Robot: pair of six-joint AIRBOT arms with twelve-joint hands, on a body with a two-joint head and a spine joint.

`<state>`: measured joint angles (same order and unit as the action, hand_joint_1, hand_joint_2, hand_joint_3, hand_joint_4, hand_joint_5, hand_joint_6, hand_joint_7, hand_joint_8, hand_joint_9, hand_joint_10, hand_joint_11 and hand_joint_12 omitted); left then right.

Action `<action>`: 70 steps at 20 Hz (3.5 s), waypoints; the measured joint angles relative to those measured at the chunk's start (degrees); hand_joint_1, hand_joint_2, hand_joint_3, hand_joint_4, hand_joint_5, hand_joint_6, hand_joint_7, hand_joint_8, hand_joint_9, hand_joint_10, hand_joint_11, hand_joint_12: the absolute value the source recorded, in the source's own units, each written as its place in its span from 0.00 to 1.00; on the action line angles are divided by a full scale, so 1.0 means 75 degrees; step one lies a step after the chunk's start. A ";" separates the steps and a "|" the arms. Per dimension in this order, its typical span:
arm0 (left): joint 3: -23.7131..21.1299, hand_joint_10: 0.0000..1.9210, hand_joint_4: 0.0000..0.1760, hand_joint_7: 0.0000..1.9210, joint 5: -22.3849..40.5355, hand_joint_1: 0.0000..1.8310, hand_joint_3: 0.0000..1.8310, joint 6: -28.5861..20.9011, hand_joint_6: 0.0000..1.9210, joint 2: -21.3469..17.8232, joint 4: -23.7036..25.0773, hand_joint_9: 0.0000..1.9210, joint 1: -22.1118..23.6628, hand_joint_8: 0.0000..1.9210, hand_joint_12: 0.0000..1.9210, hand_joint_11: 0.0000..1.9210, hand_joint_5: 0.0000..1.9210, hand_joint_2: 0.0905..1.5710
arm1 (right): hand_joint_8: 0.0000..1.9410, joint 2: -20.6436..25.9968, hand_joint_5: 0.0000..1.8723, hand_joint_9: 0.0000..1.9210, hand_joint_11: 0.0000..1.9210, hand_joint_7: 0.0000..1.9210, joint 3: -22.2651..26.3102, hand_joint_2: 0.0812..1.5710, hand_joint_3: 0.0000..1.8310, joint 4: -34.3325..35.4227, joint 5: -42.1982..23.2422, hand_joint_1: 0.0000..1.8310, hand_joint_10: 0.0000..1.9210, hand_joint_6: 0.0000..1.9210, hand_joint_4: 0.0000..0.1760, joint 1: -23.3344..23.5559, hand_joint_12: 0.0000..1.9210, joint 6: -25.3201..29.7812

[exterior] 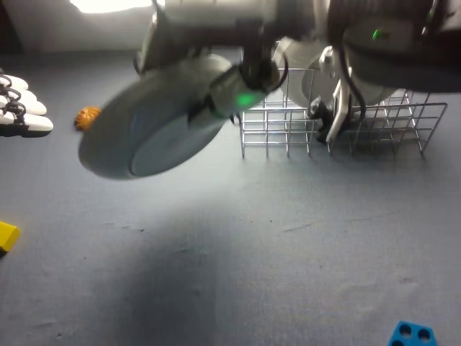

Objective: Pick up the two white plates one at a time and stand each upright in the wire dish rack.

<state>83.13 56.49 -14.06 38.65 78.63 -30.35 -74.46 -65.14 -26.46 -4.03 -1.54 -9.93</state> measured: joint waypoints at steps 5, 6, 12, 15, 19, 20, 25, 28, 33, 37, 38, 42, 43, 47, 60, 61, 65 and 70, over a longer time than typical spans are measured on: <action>0.0052 0.00 0.00 0.00 0.0041 0.00 0.00 -0.0003 0.00 0.0003 -0.0003 0.00 0.0003 0.00 0.00 0.00 0.00 0.64 | 0.43 0.0414 0.50 0.54 0.47 0.57 0.0015 0.67 0.00 -0.0047 0.0111 0.76 0.50 0.49 0.00 0.0326 0.53 0.0950; 0.0058 0.00 0.00 0.00 0.0023 0.00 0.00 0.0000 0.00 0.0000 -0.0006 0.00 0.0003 0.00 0.00 0.00 0.00 0.63 | 0.43 0.0510 0.50 0.53 0.46 0.57 0.0015 0.67 0.00 -0.0044 0.0140 0.76 0.50 0.50 0.00 0.0350 0.53 0.1239; -0.0154 0.01 0.00 0.03 0.0029 0.00 0.00 -0.0003 0.00 -0.0032 0.0076 0.02 0.0105 0.01 0.05 0.00 0.04 0.63 | 0.42 0.0927 0.54 0.57 0.50 0.56 0.0029 0.65 0.00 -0.0015 0.0431 0.76 0.46 0.45 0.00 0.0493 0.50 0.2151; -0.0207 0.00 0.00 0.02 0.0041 0.00 0.00 0.0006 0.00 -0.0041 0.0117 0.01 0.0119 0.00 0.00 0.00 0.02 0.64 | 0.39 0.1093 0.52 0.55 0.47 0.59 0.0029 0.66 0.00 0.0017 0.0629 0.76 0.47 0.48 0.00 0.0516 0.51 0.2363; -0.0207 0.00 0.00 0.02 0.0032 0.00 0.01 0.0017 0.00 -0.0041 0.0230 0.01 0.0119 0.00 0.00 0.00 0.03 0.65 | 0.42 0.1224 0.51 0.54 0.48 0.58 0.0029 0.66 0.00 0.0020 0.0638 0.76 0.48 0.49 0.00 0.0516 0.50 0.2416; -0.0207 0.00 0.00 0.02 0.0032 0.00 0.00 0.0041 0.00 -0.0041 0.0230 0.01 0.0119 0.00 0.00 0.01 0.02 0.64 | 0.42 0.1233 0.50 0.54 0.47 0.58 0.0029 0.66 0.00 0.0020 0.0644 0.76 0.49 0.50 0.00 0.0516 0.51 0.2416; -0.0207 0.00 0.00 0.00 0.0032 0.00 0.00 0.0067 0.00 -0.0041 0.0230 0.00 0.0119 0.00 0.00 0.00 0.00 0.65 | 0.41 0.1285 0.51 0.53 0.47 0.59 0.0029 0.66 0.00 0.0044 0.0758 0.76 0.49 0.50 0.00 0.0522 0.52 0.2573; -0.0207 0.00 0.00 0.01 0.0032 0.00 0.00 0.0070 0.00 -0.0041 0.0227 0.00 0.0119 0.00 0.00 0.00 0.01 0.65 | 0.37 0.1294 0.52 0.54 0.46 0.60 -0.0017 0.66 0.00 0.0047 0.0813 0.76 0.49 0.49 0.00 0.0522 0.51 0.2739; -0.0207 0.00 0.00 0.01 0.0020 0.00 0.00 0.0070 0.01 -0.0038 0.0259 0.01 0.0160 0.01 0.00 0.00 0.02 0.64 | 0.40 0.1154 0.52 0.54 0.46 0.59 -0.0388 0.66 0.00 0.0921 0.0857 0.76 0.49 0.48 0.00 0.0522 0.51 0.2728; -0.0207 0.00 0.00 0.02 0.0023 0.00 0.00 0.0076 0.01 -0.0038 0.0233 0.01 0.0201 0.01 0.00 0.00 0.02 0.65 | 0.45 0.1186 0.49 0.51 0.44 0.55 -0.0577 0.68 0.00 0.1052 0.0758 0.75 0.54 0.53 0.00 0.0370 0.55 0.2707; -0.0207 0.00 0.00 0.02 0.0023 0.00 0.00 0.0073 0.01 -0.0038 0.0236 0.01 0.0201 0.01 0.00 0.00 0.02 0.65 | 0.42 0.1212 0.50 0.52 0.44 0.57 -0.0592 0.67 0.00 0.1072 0.0758 0.76 0.51 0.52 0.00 0.0321 0.55 0.2704; -0.0219 0.00 0.00 0.02 0.0012 0.00 0.00 0.0079 0.00 -0.0038 0.0236 0.01 0.0221 0.00 0.00 0.00 0.02 0.64 | 0.38 0.1271 0.51 0.55 0.45 0.59 -0.0624 0.66 0.00 0.1119 0.0772 0.76 0.49 0.50 0.00 0.0213 0.52 0.2602; -0.0224 0.00 0.00 0.02 0.0026 0.00 0.00 0.0079 0.00 -0.0038 0.0236 0.01 0.0221 0.00 0.00 0.00 0.03 0.64 | 0.39 0.1271 0.50 0.54 0.45 0.59 -0.0632 0.66 0.00 0.1128 0.0752 0.76 0.49 0.50 0.00 0.0187 0.52 0.2532; -0.0224 0.00 0.00 0.01 0.0023 0.00 0.00 0.0079 0.00 -0.0038 0.0254 0.01 0.0221 0.00 0.00 0.00 0.01 0.64 | 0.40 0.1271 0.48 0.54 0.44 0.57 -0.0694 0.67 0.00 0.1128 0.0595 0.76 0.51 0.54 0.00 -0.0029 0.53 0.2212; -0.0297 0.00 0.00 0.01 0.0009 0.00 0.00 0.0082 0.00 -0.0023 0.0347 0.00 0.0312 0.00 0.00 0.00 0.02 0.65 | 0.43 0.1233 0.49 0.52 0.42 0.55 -0.0906 0.68 0.00 0.1163 0.0391 0.75 0.53 0.55 0.00 -0.0265 0.54 0.1652; -0.0326 0.00 0.00 0.01 0.0012 0.00 0.00 0.0082 0.00 -0.0023 0.0376 0.00 0.0315 0.00 0.00 0.00 0.01 0.65 | 0.44 0.1233 0.49 0.52 0.42 0.55 -0.0921 0.68 0.00 0.1166 0.0391 0.75 0.53 0.55 0.00 -0.0265 0.55 0.1591; -0.0350 0.00 0.00 0.00 0.0047 0.00 0.00 0.0087 0.00 -0.0023 0.0423 0.00 0.0367 0.00 0.00 0.00 0.00 0.64 | 0.43 0.1294 0.50 0.52 0.42 0.56 -0.0938 0.67 0.00 0.1180 0.0344 0.76 0.52 0.53 0.00 -0.0312 0.55 0.1306; -0.0341 0.00 0.00 0.02 0.0044 0.00 0.00 0.0087 0.01 -0.0023 0.0440 0.01 0.0367 0.01 0.00 0.00 0.02 0.64 | 0.45 0.1311 0.49 0.51 0.41 0.54 -0.0938 0.68 0.00 0.1195 0.0154 0.75 0.54 0.55 0.00 -0.0388 0.56 0.0653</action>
<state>80.58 56.82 -13.41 38.48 81.93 -27.59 -64.62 -72.18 -17.50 -2.87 -4.45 -5.04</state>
